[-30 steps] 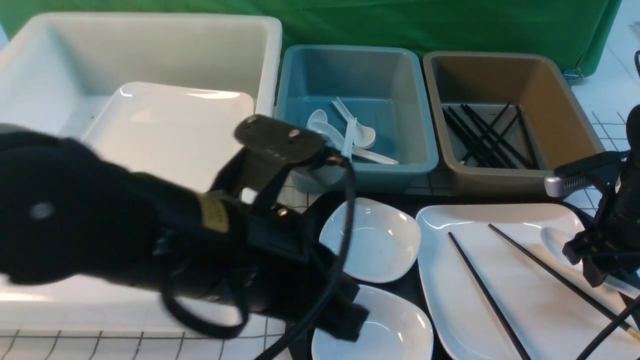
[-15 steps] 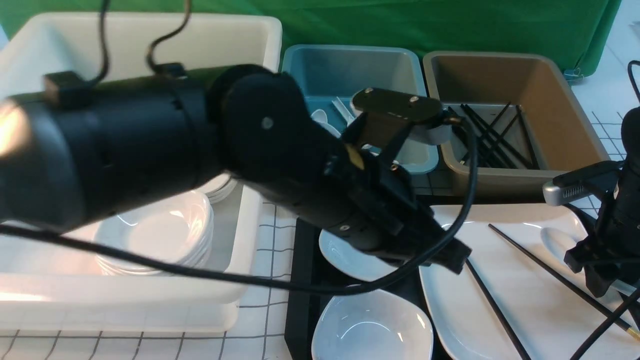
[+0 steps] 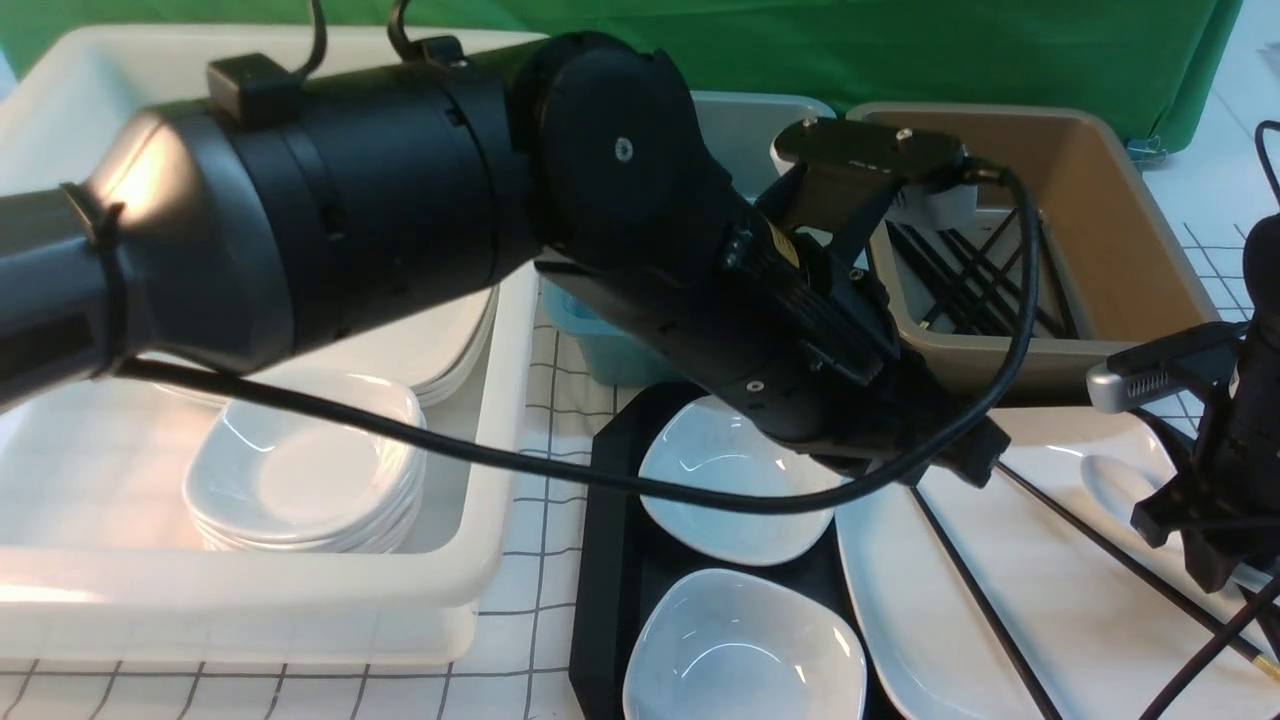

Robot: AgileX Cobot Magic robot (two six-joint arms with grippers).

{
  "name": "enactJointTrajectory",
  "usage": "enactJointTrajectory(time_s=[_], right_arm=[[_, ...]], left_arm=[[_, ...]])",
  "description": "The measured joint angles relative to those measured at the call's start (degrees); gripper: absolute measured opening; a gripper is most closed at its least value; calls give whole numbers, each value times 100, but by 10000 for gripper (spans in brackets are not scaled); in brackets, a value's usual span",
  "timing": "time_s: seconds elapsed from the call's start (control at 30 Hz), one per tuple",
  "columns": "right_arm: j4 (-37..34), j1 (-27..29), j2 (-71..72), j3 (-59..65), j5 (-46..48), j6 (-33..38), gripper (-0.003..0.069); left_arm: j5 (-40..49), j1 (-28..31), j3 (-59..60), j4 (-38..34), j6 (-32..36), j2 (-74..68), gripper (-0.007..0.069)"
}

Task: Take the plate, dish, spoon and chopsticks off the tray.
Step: Use the right arm to grab a soup spoon from the plate

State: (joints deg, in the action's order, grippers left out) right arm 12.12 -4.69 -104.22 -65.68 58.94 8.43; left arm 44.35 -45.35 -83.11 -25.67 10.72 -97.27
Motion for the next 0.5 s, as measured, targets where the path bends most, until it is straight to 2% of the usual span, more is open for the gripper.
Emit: enactJointTrajectory(time_s=[0.3,0.5], right_arm=[[-23,0,0,-11,67,87,51],[-80,1,51,-46,114,87,36]], left_arm=[[59,0,0,23,0,0,-3],[59,0,0,23,5,0,-3]])
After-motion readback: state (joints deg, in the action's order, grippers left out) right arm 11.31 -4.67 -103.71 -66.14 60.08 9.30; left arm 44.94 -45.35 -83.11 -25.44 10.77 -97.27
